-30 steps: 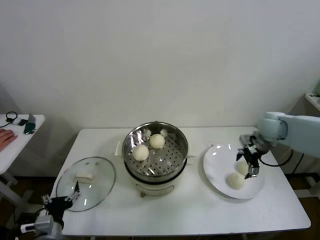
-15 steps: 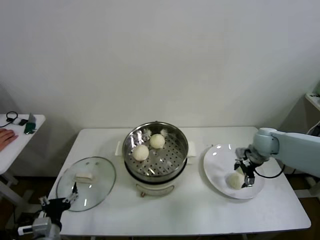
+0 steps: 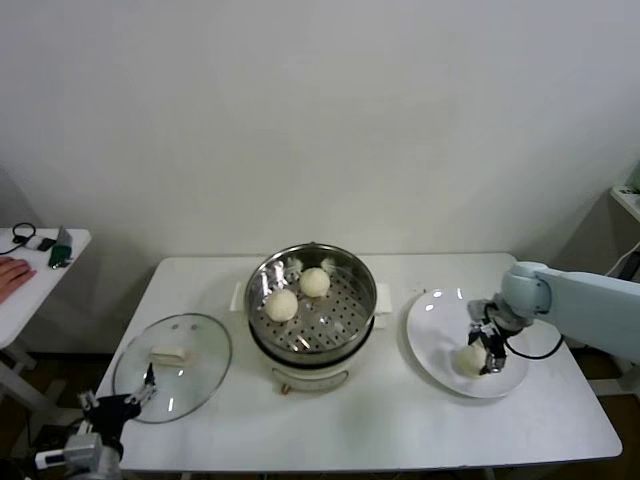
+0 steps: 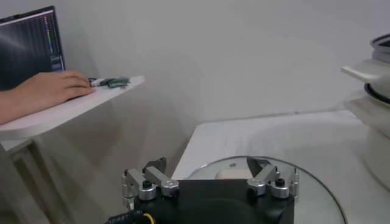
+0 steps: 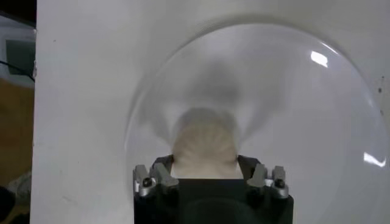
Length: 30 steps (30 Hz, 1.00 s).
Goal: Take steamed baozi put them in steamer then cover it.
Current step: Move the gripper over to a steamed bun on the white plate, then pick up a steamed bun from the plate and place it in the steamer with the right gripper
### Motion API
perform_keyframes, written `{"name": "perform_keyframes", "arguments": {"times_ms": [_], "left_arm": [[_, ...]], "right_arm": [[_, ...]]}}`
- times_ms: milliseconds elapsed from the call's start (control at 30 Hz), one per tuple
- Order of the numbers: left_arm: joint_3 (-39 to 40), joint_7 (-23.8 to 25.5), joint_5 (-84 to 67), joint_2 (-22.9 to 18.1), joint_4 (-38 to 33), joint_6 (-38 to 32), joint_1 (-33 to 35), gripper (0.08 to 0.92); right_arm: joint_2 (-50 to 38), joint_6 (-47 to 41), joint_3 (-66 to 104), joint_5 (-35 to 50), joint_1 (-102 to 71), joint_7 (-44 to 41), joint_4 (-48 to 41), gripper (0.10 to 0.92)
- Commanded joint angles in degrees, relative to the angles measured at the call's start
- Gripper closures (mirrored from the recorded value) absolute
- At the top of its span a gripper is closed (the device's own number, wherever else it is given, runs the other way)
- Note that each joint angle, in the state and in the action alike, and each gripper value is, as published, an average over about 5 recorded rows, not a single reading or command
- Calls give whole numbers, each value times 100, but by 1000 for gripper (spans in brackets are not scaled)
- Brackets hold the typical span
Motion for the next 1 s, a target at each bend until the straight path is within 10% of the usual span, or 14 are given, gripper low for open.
{"name": "perform_keyframes", "arguments": {"times_ms": [33, 633, 1000], "left_arm": [[4, 15, 41, -17, 33, 55, -67, 177], [-59, 14, 116, 88, -35, 76, -9, 177], [-83, 16, 109, 107, -116, 79, 21, 177]], "right_arm": [[57, 179, 119, -19, 73, -249, -159, 372], [1420, 2210, -775, 733, 4343, -1122, 837, 410], [2466, 2761, 159, -129, 3823, -703, 2197, 402]]}}
